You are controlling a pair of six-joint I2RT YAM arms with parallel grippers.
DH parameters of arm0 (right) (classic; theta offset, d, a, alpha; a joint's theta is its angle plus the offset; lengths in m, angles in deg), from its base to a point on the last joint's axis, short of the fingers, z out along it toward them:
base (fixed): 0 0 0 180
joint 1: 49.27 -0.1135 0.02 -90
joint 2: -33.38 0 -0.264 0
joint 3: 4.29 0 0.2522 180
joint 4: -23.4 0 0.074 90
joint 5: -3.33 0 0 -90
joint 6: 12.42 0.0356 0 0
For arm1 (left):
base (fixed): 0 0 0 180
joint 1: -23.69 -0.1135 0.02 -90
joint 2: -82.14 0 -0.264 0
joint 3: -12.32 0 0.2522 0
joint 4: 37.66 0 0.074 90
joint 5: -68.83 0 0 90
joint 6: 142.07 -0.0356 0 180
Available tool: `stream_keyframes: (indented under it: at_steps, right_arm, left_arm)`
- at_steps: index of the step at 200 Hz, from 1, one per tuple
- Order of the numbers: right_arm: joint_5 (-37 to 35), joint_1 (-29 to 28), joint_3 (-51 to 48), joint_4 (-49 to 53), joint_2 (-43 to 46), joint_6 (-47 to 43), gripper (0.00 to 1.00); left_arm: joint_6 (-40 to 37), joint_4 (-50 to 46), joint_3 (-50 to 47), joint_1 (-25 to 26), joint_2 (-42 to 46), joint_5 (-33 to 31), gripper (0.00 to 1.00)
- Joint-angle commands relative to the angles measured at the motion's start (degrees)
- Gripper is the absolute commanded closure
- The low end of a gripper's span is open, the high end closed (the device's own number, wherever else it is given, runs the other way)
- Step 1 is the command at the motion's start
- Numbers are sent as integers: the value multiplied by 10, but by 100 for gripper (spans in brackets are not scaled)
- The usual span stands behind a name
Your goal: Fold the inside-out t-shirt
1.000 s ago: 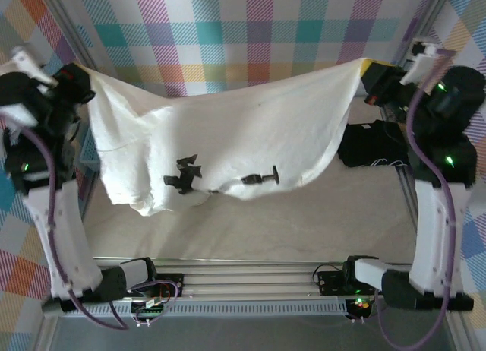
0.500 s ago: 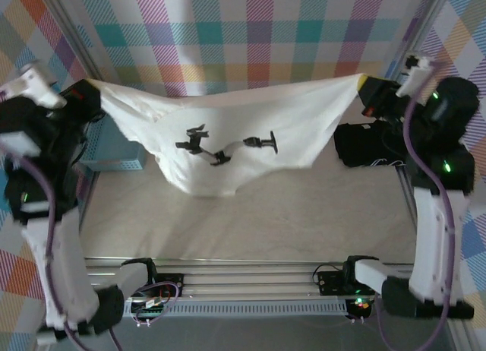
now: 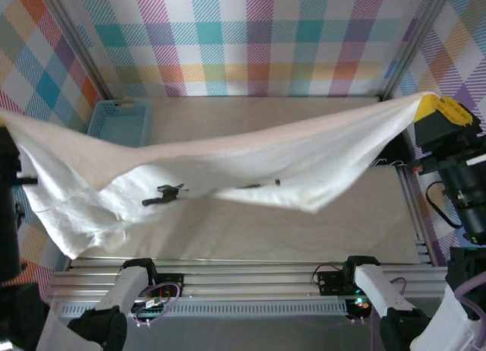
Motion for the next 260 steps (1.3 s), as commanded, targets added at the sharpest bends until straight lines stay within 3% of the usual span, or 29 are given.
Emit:
stream_keyframes:
  at_steps: [1, 37, 64, 106, 129, 149, 165, 180, 201, 229, 260]
  right_arm:
    - [-36, 4, 16, -1, -59, -27, 100]
    - [-44, 4, 4, -46, -152, -43, 100]
    - [-34, 4, -37, -114, -241, -47, 100]
    - [-8, 0, -63, -204, -441, -26, 98]
    - [-13, -12, 51, -143, -615, -24, 81]
    - [-34, -20, 288, 34, -784, -48, 69]
    - [-39, -26, 398, 131, -840, -67, 62]
    - [-34, -36, 376, 167, -820, -81, 59]
    - [-37, -64, 175, 116, -704, -106, 58]
    - [-29, -94, -117, 30, -527, -105, 54]
    - [-23, -131, -376, -13, -376, -57, 52]
  left_arm:
    - [-12, 5, 14, -1, -113, 6, 100]
    - [-3, 47, 20, 0, -248, 27, 100]
    - [-25, 78, 19, 31, -369, 12, 100]
    - [-71, 104, 49, 75, -582, -14, 100]
    - [-90, 42, 141, 85, -715, -18, 74]
    - [-100, -45, 240, 86, -782, -6, 54]
    - [-104, -54, 212, 88, -758, 3, 40]
    - [-103, -3, 100, 92, -682, 23, 34]
    - [-89, 137, -132, 107, -525, 59, 27]
    - [-74, 276, -367, 139, -360, 110, 25]
    - [-93, 364, -567, 227, -254, 136, 22]
